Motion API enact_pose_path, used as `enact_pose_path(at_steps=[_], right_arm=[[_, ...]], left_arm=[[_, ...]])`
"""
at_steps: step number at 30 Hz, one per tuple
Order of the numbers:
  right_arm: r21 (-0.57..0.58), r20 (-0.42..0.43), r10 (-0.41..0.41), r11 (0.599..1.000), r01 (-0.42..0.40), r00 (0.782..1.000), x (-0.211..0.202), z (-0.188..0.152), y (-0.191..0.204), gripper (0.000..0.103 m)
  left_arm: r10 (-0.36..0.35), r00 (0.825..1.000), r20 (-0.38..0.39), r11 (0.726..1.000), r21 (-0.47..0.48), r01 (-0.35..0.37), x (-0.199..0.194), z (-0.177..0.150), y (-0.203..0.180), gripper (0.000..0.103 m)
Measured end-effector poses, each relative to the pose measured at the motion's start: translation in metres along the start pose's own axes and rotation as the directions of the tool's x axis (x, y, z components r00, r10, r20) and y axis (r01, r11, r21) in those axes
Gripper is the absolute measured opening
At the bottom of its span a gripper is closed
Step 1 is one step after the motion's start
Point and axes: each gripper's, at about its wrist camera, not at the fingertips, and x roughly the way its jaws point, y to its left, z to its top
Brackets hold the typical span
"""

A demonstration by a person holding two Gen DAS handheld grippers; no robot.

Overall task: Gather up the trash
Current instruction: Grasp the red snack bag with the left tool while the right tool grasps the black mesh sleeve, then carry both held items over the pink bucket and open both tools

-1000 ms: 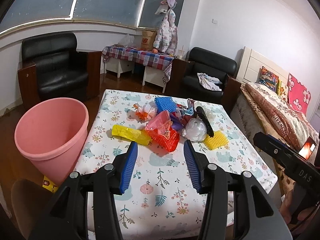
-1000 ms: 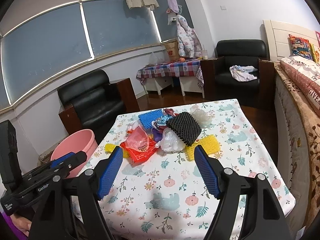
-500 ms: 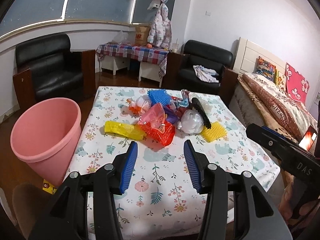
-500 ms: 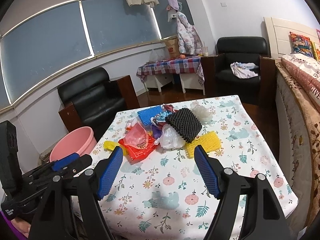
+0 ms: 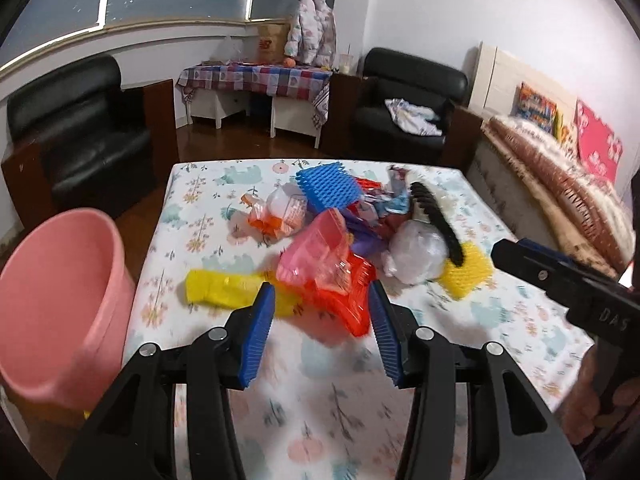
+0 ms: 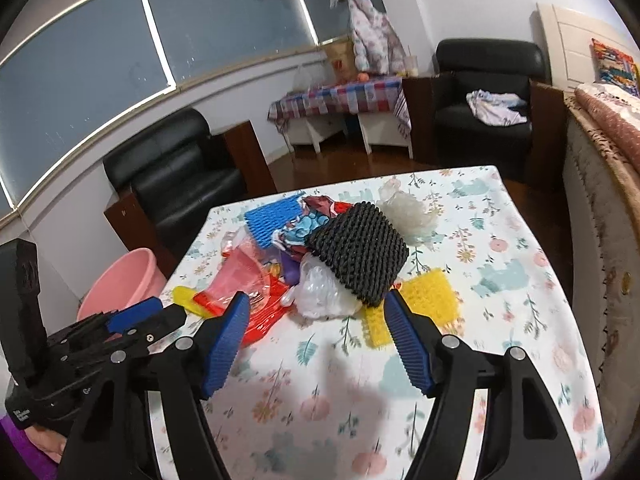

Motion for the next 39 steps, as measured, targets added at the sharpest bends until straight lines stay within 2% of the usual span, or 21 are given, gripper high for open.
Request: enact_pose_path(at_steps=[5,9,12,15,18,27,28,32,39], right_arm=[[0.014,-0.032,-0.004,1.0,0.005,0.999,0.027,0.012,-0.01,0.068],[0.039,-0.062,0.0,0.999,0.002,0.998,0.041,0.015,-0.022,0.068],[0.048,-0.073,0.006,0.999,-0.003,0.997,0.051,0.018,-0.029,0.068],[0.05,-0.087,0.012,0.999,-0.007,0.996,0.062,0.02,-0.031,0.068],[0.058,-0.112,0.033,0.998,-0.026,0.993,0.074,0.022,-0.031,0.059],[0.105,-0.081,0.07,0.993,-0.062,0.994,0.063,0.019,-0.039,0.019],[0.111,-0.071,0.073,0.992,-0.065,0.995,0.058,0.019,-0.04,0.012],[0.114,-0.041,0.07,0.991,-0.065,0.997,0.04,0.019,-0.04,0.009],[0.094,0.019,0.091,0.991,-0.092,0.996,0.008,0.028,-0.024,0.008]], left_arm=[[0.01,0.999,-0.034,0.999,0.046,-0.008,0.029,0.014,-0.003,0.048],[0.011,0.996,-0.088,0.998,0.062,-0.006,0.048,0.017,-0.006,0.014],[-0.005,0.995,-0.099,0.999,0.038,0.009,0.052,0.017,-0.005,0.006],[-0.027,0.996,-0.087,0.999,0.032,0.03,0.046,0.018,-0.004,0.004],[-0.036,0.997,-0.072,0.999,0.019,0.038,0.038,0.017,-0.004,0.003],[-0.1,0.995,-0.029,0.994,-0.036,0.099,0.015,0.018,-0.002,0.003],[-0.104,0.994,-0.024,0.994,-0.038,0.103,0.013,0.018,-0.003,0.003],[-0.114,0.993,-0.005,0.992,-0.046,0.114,0.004,0.019,-0.003,0.003],[-0.113,0.991,0.072,0.989,-0.084,0.119,-0.023,0.023,0.013,0.003]])
